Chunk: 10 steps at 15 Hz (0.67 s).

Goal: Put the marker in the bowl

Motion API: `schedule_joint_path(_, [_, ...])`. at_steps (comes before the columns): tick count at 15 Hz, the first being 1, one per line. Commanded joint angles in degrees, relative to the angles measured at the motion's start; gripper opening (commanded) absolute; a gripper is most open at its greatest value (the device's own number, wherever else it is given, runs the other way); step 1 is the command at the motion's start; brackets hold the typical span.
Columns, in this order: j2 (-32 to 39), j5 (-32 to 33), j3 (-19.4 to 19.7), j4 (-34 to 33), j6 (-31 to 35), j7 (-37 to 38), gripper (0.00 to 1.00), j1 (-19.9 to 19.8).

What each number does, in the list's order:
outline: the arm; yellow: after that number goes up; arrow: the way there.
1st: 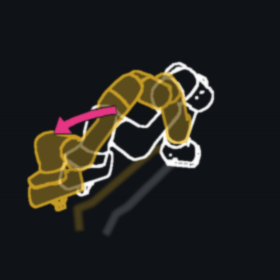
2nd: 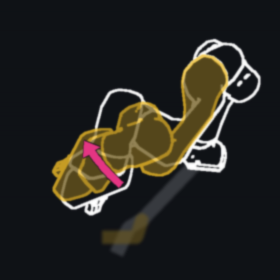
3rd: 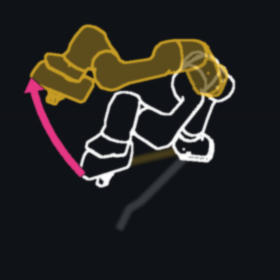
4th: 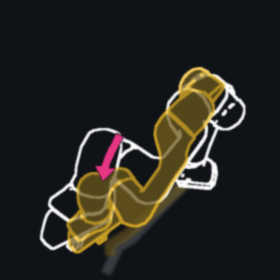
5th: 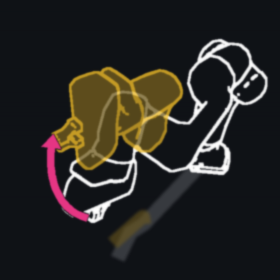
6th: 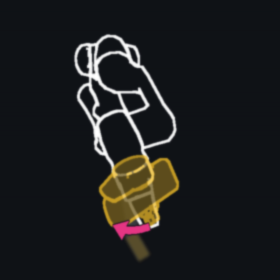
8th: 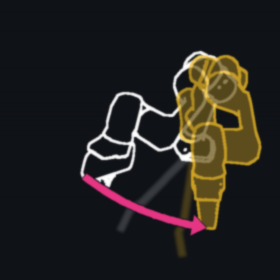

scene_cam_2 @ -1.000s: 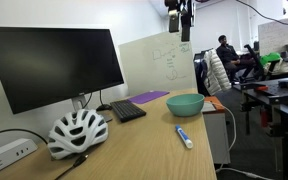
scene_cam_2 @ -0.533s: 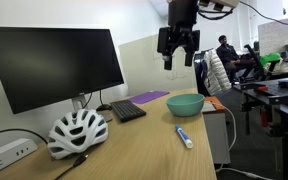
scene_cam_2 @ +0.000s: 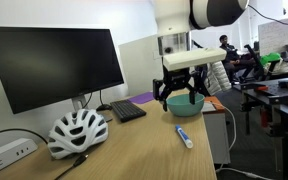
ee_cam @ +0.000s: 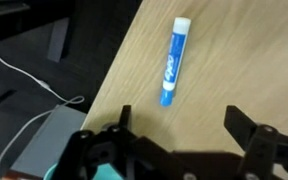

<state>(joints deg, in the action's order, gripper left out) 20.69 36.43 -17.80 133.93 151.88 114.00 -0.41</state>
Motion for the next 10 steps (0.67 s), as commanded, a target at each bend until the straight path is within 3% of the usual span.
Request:
schedule_joint_path(1, [6.0,-5.2,8.4,-4.4,2.3,2.3,1.0,8.8])
schedule_joint_path(4, [10.5,-11.9,11.7,-6.8,6.8,-3.1,1.0,12.6])
schedule_joint_path(6, [12.0,-16.4,13.2,-7.3,8.5,-7.5,0.92,15.2])
schedule_joint_path(7, [11.9,-18.1,14.0,-7.1,9.2,-9.1,0.84,16.5])
schedule_joint_path(8, [12.0,-20.1,14.5,-6.6,10.1,-10.8,0.66,17.3])
schedule_joint_path(10, [12.0,-23.7,15.3,-6.3,10.8,-13.9,0.49,18.3])
